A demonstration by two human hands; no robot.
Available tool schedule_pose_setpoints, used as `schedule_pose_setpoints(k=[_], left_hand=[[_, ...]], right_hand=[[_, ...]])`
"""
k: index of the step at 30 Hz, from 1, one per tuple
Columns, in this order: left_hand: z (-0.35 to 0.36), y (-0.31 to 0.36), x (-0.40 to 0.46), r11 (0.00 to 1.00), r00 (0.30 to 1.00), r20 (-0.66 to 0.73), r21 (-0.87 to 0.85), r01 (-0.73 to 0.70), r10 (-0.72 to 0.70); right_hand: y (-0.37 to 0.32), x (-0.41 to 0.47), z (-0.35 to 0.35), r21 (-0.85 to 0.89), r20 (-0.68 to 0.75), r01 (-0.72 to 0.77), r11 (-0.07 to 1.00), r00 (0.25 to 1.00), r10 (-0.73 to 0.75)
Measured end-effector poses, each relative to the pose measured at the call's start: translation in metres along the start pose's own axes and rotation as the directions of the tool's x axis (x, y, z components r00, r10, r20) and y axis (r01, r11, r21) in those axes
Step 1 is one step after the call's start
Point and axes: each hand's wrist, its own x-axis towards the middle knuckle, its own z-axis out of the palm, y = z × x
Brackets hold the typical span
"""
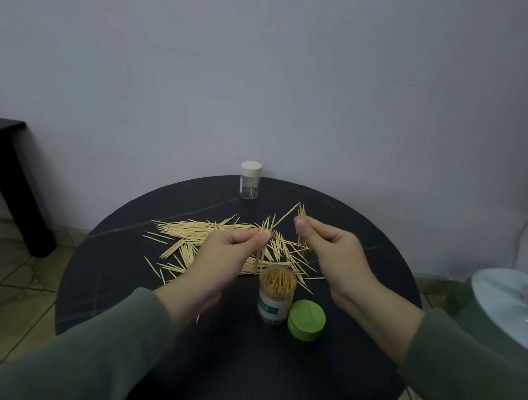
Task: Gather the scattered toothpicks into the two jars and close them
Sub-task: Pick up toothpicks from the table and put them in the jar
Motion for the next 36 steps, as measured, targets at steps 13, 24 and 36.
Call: schedule_pose_setpoints(k=[13, 24, 36], left_hand=[[0.012, -0.018, -0.003, 0.995, 0.987, 0.157, -0.102, -0.023, 0.038], [0.002, -0.028, 0.000, 0.999, 0.976, 0.214, -0.042, -0.033, 0.041], [-0.015, -0.023, 0.011, 0.912, 0.954, 0.230, 0.318, -0.259, 0.191]], right_hand=[[0.010, -0.012, 0.014, 0.076, 0.013, 0.043, 0.996, 0.999, -0.044], [0.023, -0.019, 0.015, 0.120, 0.073, 0.003, 0.993, 0.997, -0.012], [0.040, -0.024, 0.000, -0.160, 0.121, 0.153, 0.975, 0.983, -0.134]])
